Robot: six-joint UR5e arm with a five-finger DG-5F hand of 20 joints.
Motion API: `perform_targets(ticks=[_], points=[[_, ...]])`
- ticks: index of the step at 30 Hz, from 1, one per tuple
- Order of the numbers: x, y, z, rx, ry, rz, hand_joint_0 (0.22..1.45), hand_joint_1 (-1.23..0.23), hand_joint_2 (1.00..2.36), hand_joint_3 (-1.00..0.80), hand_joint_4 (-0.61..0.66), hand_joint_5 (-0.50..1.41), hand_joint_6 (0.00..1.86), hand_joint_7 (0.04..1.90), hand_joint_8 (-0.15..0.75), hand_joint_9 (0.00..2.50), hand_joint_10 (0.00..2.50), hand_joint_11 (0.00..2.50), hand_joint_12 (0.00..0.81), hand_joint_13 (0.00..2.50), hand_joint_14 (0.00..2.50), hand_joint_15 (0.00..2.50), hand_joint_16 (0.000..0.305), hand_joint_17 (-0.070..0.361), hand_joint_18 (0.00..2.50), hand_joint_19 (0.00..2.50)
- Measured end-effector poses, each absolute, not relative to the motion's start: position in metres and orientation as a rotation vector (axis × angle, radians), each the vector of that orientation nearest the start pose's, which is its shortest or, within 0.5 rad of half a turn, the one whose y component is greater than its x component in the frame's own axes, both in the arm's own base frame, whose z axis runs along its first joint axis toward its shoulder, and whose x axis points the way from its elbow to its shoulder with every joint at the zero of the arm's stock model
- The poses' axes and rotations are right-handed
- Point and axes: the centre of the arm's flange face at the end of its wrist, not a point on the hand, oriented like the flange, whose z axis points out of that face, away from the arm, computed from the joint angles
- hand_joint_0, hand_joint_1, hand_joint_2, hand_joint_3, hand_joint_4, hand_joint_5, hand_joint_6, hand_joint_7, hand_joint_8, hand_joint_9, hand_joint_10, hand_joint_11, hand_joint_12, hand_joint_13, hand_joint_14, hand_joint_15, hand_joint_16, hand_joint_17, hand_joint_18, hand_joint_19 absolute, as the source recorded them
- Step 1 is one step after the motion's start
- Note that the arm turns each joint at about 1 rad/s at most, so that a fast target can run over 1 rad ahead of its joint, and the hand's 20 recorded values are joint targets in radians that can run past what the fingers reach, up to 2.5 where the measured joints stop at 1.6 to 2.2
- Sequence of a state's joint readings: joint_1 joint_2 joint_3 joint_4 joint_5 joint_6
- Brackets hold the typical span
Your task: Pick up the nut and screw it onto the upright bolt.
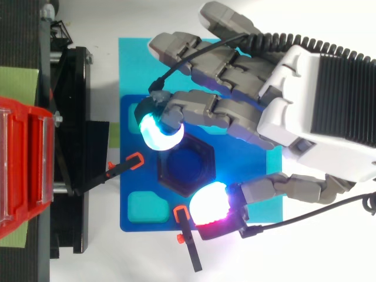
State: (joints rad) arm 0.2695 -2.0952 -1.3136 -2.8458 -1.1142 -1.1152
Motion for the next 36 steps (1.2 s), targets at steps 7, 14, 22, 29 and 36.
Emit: perform_targets(ticks=[7,14,22,29,36], points=[[0.7057,0.0081,0.3295,0.499,1.469,0.221,0.45,-0.77,1.00,-0.50,0.17,-0.27,0.50,0.86,0.223,0.00,0.00,0.00,0.346,0.00,0.00,0.00,0.048,0.107,0.00,0.00],[0.7057,0.0076,0.3294,0.500,1.469,0.220,0.45,-0.78,1.00,-0.50,0.15,-0.27,0.50,0.81,0.220,0.00,0.00,0.00,0.351,0.00,0.00,0.00,0.049,0.111,0.00,0.00],[0.7055,0.0074,0.3291,0.500,1.472,0.219,0.45,-0.78,1.00,-0.50,0.16,-0.27,0.50,0.82,0.219,0.00,0.00,0.00,0.351,0.00,0.00,0.00,0.050,0.112,0.00,0.00],[0.7053,0.0073,0.3287,0.500,1.473,0.218,0.45,-0.77,1.00,-0.50,0.16,-0.27,0.50,0.82,0.221,0.00,0.00,0.00,0.353,0.00,0.00,0.00,0.050,0.113,0.00,0.00],[0.7039,0.0068,0.3255,0.496,1.480,0.211,0.45,-0.78,1.00,-0.50,0.17,-0.26,0.50,0.83,0.224,0.00,0.00,0.00,0.352,0.00,0.00,0.00,0.050,0.113,0.00,0.00]])
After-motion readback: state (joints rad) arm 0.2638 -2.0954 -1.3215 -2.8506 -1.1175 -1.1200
